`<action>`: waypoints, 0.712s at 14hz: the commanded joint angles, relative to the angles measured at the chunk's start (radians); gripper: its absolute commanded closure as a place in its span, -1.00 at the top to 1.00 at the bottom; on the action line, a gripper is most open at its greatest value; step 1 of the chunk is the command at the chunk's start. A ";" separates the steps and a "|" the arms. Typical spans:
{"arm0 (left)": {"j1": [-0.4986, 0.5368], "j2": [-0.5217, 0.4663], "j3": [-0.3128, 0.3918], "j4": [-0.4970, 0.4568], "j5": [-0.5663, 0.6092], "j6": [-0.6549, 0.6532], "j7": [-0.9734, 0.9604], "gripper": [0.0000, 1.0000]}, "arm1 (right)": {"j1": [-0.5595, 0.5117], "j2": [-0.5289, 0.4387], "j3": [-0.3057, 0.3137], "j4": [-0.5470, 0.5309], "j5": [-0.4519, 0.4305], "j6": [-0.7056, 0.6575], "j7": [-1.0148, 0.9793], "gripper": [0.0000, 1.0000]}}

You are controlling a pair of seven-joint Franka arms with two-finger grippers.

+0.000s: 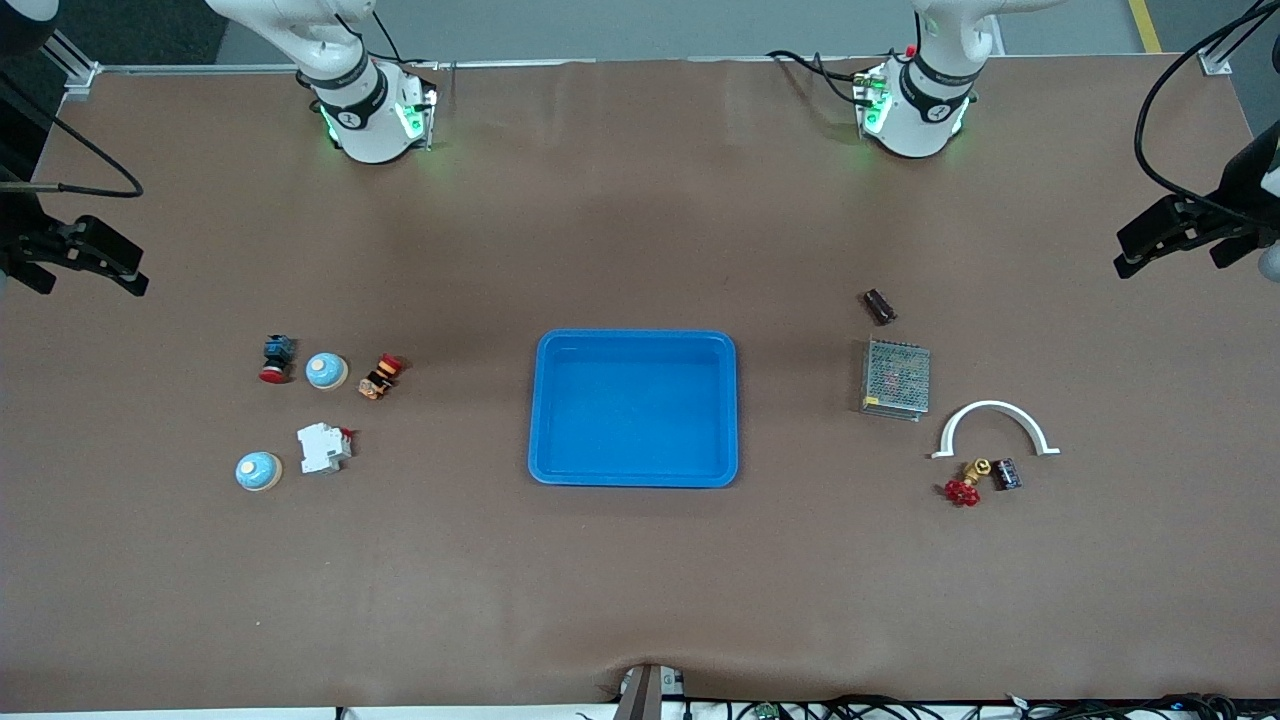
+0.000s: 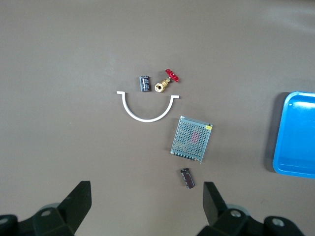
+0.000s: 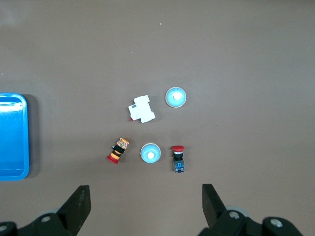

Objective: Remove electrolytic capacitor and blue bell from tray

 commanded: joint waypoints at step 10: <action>0.005 -0.004 0.000 0.020 -0.004 -0.027 0.017 1.00 | 0.009 -0.014 -0.001 -0.008 0.074 0.010 0.004 1.00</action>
